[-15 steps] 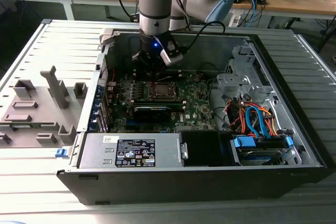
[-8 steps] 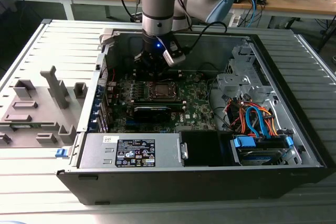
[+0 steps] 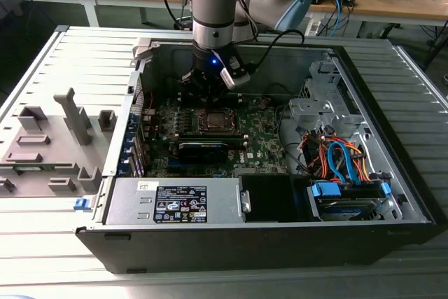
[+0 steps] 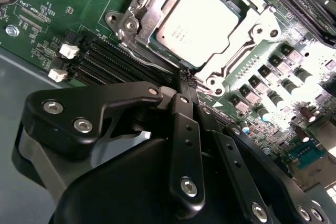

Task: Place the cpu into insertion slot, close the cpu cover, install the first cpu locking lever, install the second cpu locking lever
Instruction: 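Install the first cpu locking lever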

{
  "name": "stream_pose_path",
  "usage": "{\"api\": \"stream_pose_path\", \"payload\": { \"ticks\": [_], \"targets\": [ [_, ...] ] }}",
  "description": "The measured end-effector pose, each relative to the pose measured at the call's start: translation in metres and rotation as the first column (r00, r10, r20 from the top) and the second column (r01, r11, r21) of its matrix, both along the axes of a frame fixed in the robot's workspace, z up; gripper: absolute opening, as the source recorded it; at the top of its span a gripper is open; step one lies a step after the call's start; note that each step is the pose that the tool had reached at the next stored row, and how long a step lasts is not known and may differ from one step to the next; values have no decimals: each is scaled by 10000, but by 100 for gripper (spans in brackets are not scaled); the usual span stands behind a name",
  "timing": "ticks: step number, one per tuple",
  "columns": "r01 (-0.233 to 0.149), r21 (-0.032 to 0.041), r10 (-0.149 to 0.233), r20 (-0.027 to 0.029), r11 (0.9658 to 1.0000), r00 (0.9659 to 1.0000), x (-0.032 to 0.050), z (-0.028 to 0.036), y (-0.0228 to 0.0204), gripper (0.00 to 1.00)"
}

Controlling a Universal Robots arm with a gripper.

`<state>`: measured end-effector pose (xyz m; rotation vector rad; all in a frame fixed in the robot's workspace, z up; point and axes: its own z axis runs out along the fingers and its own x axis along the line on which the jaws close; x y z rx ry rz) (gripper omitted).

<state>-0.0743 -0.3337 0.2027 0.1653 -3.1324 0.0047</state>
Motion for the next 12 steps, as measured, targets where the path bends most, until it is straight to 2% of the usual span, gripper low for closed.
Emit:
{"api": "stream_pose_path", "payload": {
  "ticks": [12],
  "targets": [
    [-17, 1, 17, 0, 10000, 10000, 86, -1, 0, 11]
  ]
}}
